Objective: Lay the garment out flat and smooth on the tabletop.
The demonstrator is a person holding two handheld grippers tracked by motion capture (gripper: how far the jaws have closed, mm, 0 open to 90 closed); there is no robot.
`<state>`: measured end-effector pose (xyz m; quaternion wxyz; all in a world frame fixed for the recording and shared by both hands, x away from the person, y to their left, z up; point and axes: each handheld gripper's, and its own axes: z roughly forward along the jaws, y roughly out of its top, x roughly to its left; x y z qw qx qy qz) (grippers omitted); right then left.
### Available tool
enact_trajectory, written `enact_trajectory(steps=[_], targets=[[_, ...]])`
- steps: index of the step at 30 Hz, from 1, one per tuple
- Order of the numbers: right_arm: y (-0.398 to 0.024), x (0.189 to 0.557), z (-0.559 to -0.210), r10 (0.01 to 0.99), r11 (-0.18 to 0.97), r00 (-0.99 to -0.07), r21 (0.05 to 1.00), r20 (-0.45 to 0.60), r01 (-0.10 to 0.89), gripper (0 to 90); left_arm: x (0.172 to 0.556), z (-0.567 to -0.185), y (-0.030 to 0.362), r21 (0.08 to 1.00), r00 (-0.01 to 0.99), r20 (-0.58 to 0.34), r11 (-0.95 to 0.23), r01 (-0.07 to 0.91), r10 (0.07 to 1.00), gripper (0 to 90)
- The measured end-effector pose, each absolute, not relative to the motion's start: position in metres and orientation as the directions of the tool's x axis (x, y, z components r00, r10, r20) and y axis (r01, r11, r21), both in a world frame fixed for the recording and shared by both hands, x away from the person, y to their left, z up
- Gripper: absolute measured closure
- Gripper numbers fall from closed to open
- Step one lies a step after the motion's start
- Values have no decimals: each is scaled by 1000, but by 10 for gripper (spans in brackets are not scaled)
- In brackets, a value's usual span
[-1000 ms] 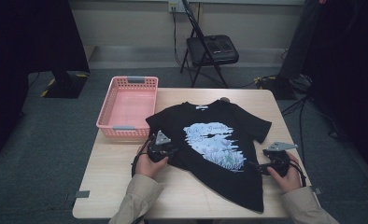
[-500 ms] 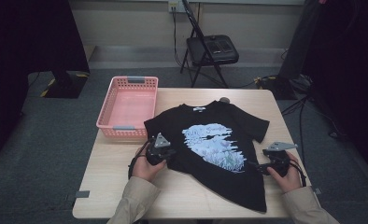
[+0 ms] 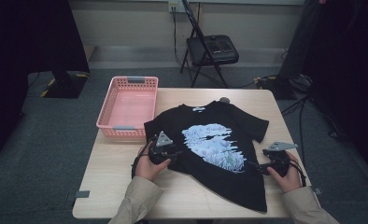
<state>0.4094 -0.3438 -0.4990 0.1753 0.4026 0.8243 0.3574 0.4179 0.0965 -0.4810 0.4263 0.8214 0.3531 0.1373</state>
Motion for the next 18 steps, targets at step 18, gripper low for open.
enact_trajectory(steps=[18], targets=[[-344,409,-499,789,420,-614,730,-1,538,99,388,-467,112,771,735,-157,-383,509,659,879]])
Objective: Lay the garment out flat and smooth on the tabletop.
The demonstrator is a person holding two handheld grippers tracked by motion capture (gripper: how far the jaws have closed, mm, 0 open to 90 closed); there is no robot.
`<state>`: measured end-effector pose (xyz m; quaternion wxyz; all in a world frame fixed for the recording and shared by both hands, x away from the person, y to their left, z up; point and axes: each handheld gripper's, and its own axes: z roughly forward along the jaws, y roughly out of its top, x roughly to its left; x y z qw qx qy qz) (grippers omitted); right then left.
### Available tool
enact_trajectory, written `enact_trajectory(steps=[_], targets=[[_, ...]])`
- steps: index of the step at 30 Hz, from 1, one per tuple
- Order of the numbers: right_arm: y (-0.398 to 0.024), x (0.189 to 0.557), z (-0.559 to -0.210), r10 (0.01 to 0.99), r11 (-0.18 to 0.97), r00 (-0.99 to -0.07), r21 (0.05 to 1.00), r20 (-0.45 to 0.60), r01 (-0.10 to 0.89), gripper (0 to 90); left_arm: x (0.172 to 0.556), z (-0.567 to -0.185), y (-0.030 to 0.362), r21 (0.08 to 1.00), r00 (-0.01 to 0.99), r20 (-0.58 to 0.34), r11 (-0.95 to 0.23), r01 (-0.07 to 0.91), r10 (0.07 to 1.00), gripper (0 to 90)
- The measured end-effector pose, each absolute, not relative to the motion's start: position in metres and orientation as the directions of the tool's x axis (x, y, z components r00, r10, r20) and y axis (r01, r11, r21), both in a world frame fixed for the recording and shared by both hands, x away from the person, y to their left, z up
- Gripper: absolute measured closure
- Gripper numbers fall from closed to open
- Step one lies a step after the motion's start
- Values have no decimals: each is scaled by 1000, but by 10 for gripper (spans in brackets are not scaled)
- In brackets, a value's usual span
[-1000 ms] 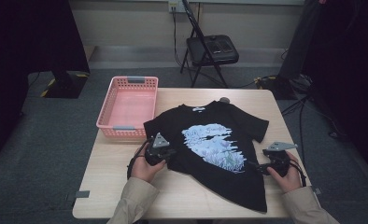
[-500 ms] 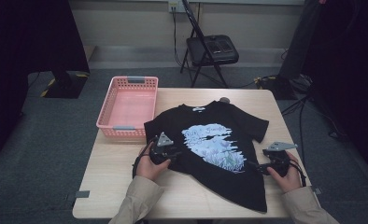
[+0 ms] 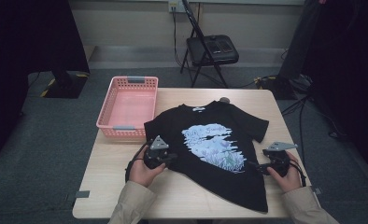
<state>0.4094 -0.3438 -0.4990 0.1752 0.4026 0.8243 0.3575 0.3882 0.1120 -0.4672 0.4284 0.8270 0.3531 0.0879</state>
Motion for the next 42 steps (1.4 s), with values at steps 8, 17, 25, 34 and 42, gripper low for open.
enact_trajectory(steps=[8,17,25,34,42], targets=[[-344,409,-499,789,420,-614,731,-1,538,99,361,-468,120,749,730,-197,-380,543,655,879],[-344,409,-499,789,420,-615,730,0,539,100,332,-475,120,727,747,-219,-406,554,628,879],[-344,409,-499,787,421,-617,731,0,537,100,311,-481,128,706,741,-232,-415,574,631,879],[-344,409,-499,787,422,-617,731,-1,536,100,301,-479,125,749,728,-187,-384,540,660,531],[-344,409,-499,787,422,-618,731,-1,536,100,330,-471,115,773,691,-176,-337,538,701,524]])
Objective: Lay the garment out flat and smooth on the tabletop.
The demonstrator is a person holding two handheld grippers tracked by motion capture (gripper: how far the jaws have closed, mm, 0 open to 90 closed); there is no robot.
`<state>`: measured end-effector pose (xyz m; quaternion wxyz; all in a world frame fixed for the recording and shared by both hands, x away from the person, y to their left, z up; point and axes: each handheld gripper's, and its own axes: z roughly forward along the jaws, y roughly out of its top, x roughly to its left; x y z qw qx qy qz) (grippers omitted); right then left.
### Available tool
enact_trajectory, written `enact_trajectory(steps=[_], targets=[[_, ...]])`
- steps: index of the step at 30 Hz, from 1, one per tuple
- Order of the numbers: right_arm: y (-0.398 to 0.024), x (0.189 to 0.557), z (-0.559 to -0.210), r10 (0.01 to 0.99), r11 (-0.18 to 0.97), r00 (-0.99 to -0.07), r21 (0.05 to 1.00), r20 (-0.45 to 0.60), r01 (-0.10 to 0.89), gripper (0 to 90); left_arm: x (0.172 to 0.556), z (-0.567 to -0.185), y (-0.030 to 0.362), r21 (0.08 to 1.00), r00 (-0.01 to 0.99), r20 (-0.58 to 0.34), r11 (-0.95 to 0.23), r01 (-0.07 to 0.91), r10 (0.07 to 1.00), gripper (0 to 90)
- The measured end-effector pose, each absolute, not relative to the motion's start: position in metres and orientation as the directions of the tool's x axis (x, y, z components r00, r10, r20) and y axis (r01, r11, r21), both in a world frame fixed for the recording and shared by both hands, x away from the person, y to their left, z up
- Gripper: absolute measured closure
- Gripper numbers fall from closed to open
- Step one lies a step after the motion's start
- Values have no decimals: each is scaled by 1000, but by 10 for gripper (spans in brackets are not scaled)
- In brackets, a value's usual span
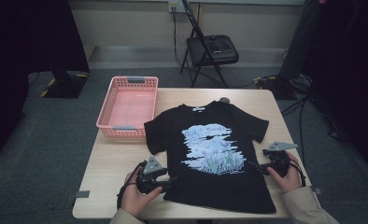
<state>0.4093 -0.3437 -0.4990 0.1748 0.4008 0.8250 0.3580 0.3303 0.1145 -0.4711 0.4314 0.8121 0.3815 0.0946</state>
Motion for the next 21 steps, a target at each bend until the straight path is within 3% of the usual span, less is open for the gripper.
enact_trajectory(steps=[6,21], targets=[[-344,409,-499,787,422,-617,731,-1,537,100,338,-479,110,712,693,-187,-391,584,696,848],[-344,409,-499,786,423,-618,731,-1,536,100,298,-479,115,688,728,-222,-425,588,648,849]])
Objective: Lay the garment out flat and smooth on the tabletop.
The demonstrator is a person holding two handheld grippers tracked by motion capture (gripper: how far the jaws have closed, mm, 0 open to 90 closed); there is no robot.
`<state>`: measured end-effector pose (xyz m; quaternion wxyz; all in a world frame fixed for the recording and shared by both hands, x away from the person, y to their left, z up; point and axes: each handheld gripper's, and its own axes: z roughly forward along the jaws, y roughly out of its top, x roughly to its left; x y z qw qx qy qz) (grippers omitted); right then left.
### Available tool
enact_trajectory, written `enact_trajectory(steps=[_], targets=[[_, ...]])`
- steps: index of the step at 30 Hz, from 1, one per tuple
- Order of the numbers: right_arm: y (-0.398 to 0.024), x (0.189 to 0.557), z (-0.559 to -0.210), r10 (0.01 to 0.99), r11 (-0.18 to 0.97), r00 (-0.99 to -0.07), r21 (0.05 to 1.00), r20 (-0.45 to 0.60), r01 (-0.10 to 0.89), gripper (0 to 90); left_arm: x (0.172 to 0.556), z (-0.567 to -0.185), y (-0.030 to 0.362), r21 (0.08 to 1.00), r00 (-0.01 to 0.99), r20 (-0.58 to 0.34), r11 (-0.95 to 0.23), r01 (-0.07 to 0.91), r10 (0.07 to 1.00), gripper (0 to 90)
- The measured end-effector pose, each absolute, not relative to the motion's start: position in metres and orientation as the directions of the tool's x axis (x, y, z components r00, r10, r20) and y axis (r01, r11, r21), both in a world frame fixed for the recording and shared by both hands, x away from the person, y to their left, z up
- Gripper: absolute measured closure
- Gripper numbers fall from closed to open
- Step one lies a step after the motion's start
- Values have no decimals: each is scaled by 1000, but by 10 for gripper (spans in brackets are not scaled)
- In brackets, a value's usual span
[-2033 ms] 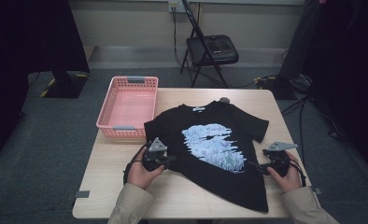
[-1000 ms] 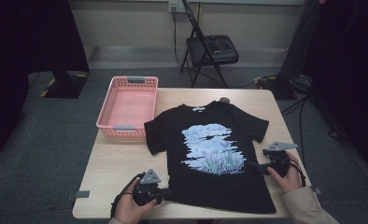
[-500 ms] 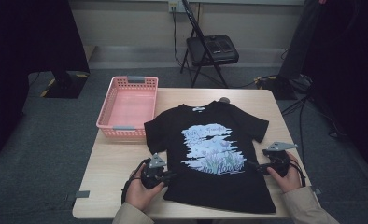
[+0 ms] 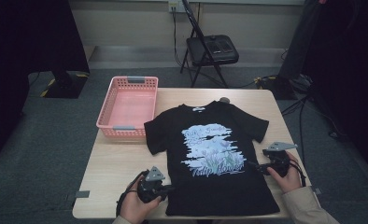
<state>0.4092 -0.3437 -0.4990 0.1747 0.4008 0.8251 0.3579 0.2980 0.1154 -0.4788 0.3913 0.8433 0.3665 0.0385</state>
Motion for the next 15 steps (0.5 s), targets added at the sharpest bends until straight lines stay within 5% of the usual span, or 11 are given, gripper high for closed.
enact_trajectory(steps=[3,6,9,13,15], targets=[[-344,409,-499,787,423,-617,730,-2,536,100,296,-476,117,699,722,-225,-408,587,654,758],[-344,409,-499,786,422,-618,731,-1,536,100,305,-465,119,770,709,-148,-370,520,689,460],[-344,409,-499,787,422,-618,731,-1,537,100,322,-460,117,801,684,-130,-330,499,718,372],[-344,409,-499,786,422,-618,731,-1,536,100,339,-467,105,789,689,-135,-344,510,712,442],[-344,409,-499,787,422,-618,731,-1,537,100,342,-472,99,767,709,-135,-380,517,692,546]])
